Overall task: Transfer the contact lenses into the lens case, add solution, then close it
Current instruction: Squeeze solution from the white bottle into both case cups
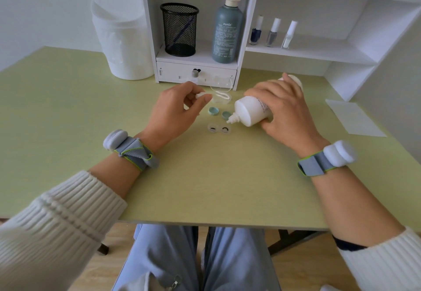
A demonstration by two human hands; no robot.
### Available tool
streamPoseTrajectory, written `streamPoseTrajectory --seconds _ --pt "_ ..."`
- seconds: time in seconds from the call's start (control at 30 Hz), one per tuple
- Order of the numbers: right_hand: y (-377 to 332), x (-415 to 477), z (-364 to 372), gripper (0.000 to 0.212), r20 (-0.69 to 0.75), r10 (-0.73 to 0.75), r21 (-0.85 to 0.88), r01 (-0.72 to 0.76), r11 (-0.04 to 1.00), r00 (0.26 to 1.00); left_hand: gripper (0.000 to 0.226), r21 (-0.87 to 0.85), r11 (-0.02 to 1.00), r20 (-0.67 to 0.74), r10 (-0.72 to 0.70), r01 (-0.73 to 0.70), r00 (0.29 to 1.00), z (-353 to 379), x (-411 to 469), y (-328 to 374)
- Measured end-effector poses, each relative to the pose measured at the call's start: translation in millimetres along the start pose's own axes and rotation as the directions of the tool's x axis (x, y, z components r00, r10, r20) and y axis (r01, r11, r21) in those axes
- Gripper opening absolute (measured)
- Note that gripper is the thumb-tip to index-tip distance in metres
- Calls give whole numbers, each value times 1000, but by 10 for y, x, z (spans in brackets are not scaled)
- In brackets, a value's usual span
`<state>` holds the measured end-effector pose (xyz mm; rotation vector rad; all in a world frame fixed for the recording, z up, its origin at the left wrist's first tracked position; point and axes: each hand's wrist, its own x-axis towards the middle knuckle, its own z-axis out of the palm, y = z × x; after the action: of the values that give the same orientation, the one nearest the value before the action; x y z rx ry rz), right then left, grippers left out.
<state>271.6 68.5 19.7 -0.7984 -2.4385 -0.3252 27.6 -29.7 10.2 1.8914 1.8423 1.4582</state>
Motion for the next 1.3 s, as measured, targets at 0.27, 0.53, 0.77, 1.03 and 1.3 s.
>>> streamPoseTrajectory --seconds 0.27,0.53,0.77,1.03,1.3 --pt "-44 43 -2 62 -124 -158 -214 129 968 980 23 -1 1000 -6 5 -5 1000 -6 10 1" --pt "-79 73 48 51 -174 -223 -371 146 917 959 24 -13 1000 3 -2 2 1000 15 3 2" --pt "-55 95 96 48 -237 -233 -400 124 908 943 24 -12 1000 -1 -5 5 1000 10 8 0" --pt "-69 95 89 44 -296 -248 -414 111 904 922 24 -4 1000 3 9 -9 1000 12 4 -4" --pt "-86 104 76 40 -332 -255 -398 110 911 908 24 -2 1000 0 7 -7 1000 12 3 -12"
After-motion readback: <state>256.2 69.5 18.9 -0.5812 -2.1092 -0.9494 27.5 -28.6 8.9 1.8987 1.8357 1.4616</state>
